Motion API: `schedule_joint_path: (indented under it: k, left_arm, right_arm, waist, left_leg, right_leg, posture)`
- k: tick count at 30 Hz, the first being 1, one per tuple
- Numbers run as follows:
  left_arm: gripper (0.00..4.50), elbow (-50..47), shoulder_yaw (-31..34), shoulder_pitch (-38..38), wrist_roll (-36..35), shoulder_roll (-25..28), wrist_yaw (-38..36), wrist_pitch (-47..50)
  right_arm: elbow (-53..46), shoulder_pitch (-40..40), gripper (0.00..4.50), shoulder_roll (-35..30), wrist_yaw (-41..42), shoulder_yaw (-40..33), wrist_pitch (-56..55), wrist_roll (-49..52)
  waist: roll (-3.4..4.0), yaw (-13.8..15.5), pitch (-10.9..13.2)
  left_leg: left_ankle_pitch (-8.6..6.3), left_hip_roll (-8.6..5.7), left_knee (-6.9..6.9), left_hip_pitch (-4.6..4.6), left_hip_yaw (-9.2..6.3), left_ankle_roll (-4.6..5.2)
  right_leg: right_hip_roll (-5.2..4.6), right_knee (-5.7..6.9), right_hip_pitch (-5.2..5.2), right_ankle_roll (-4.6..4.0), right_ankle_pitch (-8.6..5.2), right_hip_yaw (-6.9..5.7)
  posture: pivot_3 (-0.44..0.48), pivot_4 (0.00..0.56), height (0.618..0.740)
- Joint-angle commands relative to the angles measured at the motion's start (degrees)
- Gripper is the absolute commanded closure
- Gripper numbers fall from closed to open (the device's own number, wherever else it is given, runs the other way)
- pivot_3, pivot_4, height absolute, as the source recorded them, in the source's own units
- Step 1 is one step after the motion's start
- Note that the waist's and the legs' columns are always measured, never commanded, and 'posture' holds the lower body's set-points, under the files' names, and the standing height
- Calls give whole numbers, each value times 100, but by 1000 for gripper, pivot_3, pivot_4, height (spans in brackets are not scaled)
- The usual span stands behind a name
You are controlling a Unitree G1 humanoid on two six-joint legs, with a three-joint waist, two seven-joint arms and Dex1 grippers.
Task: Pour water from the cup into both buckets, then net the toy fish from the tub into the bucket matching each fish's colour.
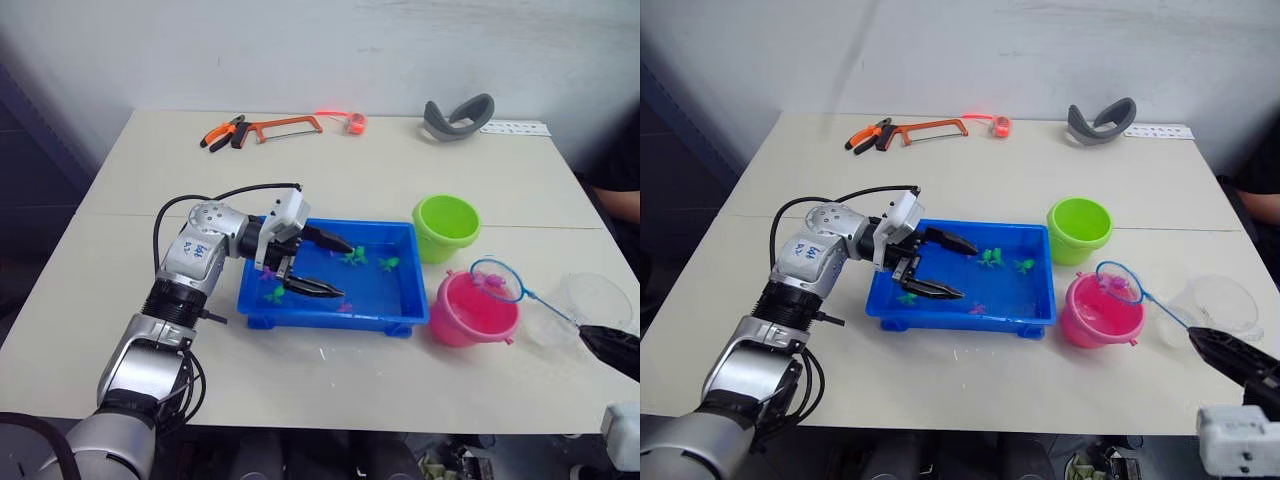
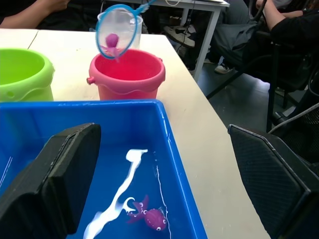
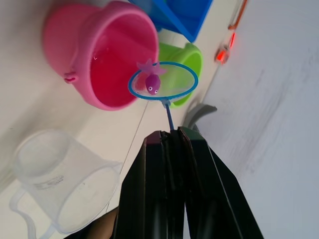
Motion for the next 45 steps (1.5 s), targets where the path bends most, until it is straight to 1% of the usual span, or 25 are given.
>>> schedule_joint_path:
  k: [1,4,6,9,12,14,17,20,22,25,29,33,36,38,40,42,45]
  left_arm:
    - [63,-9,32,-204,-4,-46,-76,-128]
    - [63,73,32,-244,19,-76,-82,-190]
    - [63,89,31,-257,26,-95,-77,-203]
    - [63,101,32,-264,38,-121,-70,-227]
    - [63,121,34,-282,39,-132,-75,-244]
    - [63,123,37,-286,44,-133,-74,-262]
    - [63,136,48,-290,48,-132,-65,-288]
    - [63,99,49,-265,46,-146,-48,-288]
    - [63,74,50,-248,40,-154,-39,-285]
    - [63,50,73,-234,23,-159,-5,-269]
    - [63,32,47,-171,62,-107,-14,-301]
    - [63,39,-27,-32,234,135,-128,-451]
    - [63,124,-90,66,425,444,-286,-630]
    - [63,145,-101,140,527,623,-332,-731]
    - [63,139,-63,219,601,811,-322,-766]
    - [63,117,-14,287,663,1017,-311,-762]
    - [63,128,52,394,761,1355,-281,-812]
  right_arm:
    - [242,30,4500,-25,-166,-337,-536,-102]
    - [373,-261,4500,-215,-366,-450,-757,-289]
    - [396,-174,4500,-211,-344,-326,-923,-309]
    - [506,-194,4500,-202,-454,-340,-1124,-432]
    - [591,-82,4500,-351,-429,-200,-1364,-387]
    - [622,-168,4500,-394,-504,-266,-1521,-498]
    - [757,-474,4500,-515,-644,-383,-1315,-586]
    - [607,-87,4500,-623,-481,51,-1715,-454]
    - [630,-84,4500,-577,-548,30,-1653,-461]
    - [791,-325,4500,-583,-651,-116,-1206,-492]
    - [861,-457,4500,-696,-593,-40,-363,120]
    - [387,-487,4500,-1016,-298,278,969,1522]
    - [145,-980,4500,-1492,-411,869,2220,2169]
    - [-3,-1404,4500,-1797,-588,1424,3197,2643]
    - [-93,-2031,4500,-2087,-785,2262,4041,3090]
    - [-117,-2687,4500,-2238,-956,3139,4776,3434]
    - [45,-3690,4500,-2129,-949,4401,5185,3311]
  waist:
    - [0,-7,0]
    - [0,-15,0]
    - [0,-24,0]
    - [0,-21,0]
    - [0,-24,0]
    - [0,-25,0]
    - [0,-25,0]
    - [0,-19,0]
    - [0,-13,0]
    - [0,-20,0]
    - [0,-26,0]
    - [0,-42,0]
    - [0,-65,0]
    - [0,-153,0]
    - [-1,-158,1]
    - [-3,-154,-1]
    - [0,-162,2]
  left_leg:
    - [0,0,0,0,0,0]
    - [0,0,1,8,1,0]
    - [0,1,-2,23,2,0]
    - [0,3,-12,42,-2,-1]
    - [-5,2,-15,68,-1,1]
    - [-7,3,-15,81,1,4]
    - [-7,15,-14,83,1,5]
    - [-8,19,-16,84,1,4]
    - [-8,20,-19,80,-7,2]
    - [-9,25,-19,81,0,2]
    - [-9,26,-15,85,7,2]
    - [-10,38,-18,85,4,0]
    - [-11,42,-18,85,4,0]
    - [-12,45,-18,88,6,1]
    - [-12,48,-17,86,-6,2]
    - [-14,53,-16,79,-10,4]
    - [-16,62,-14,63,-19,-3]
  right_leg:
    - [0,0,1,0,0,0]
    - [-1,0,8,0,0,1]
    - [0,-2,22,-1,0,1]
    - [3,-7,41,-6,-3,-1]
    - [0,-19,71,-5,-3,-2]
    - [-4,-23,87,-5,-4,0]
    - [-5,-23,89,-4,-3,1]
    - [-3,-23,89,-5,-4,2]
    - [1,-28,89,-7,-5,4]
    - [-2,-28,88,-6,-5,1]
    - [-4,-26,90,-4,-4,3]
    - [1,-27,90,-6,-5,7]
    - [2,-26,90,-6,-5,8]
    - [-3,-25,92,-7,-4,8]
    - [-10,-25,94,-10,-6,10]
    - [-19,-24,89,-13,-7,12]
    - [-21,-24,71,-19,-10,10]
  posture:
    - [0,150,740]
    - [0,150,740]
    - [0,150,740]
    - [0,150,740]
    - [0,150,740]
    - [0,150,740]
    - [0,150,740]
    - [0,150,740]
    - [0,150,740]
    - [0,150,740]
    - [0,150,740]
    - [0,150,740]
    - [0,150,740]
    - [0,150,740]
    - [0,150,740]
    - [0,150,740]
    - [0,150,740]
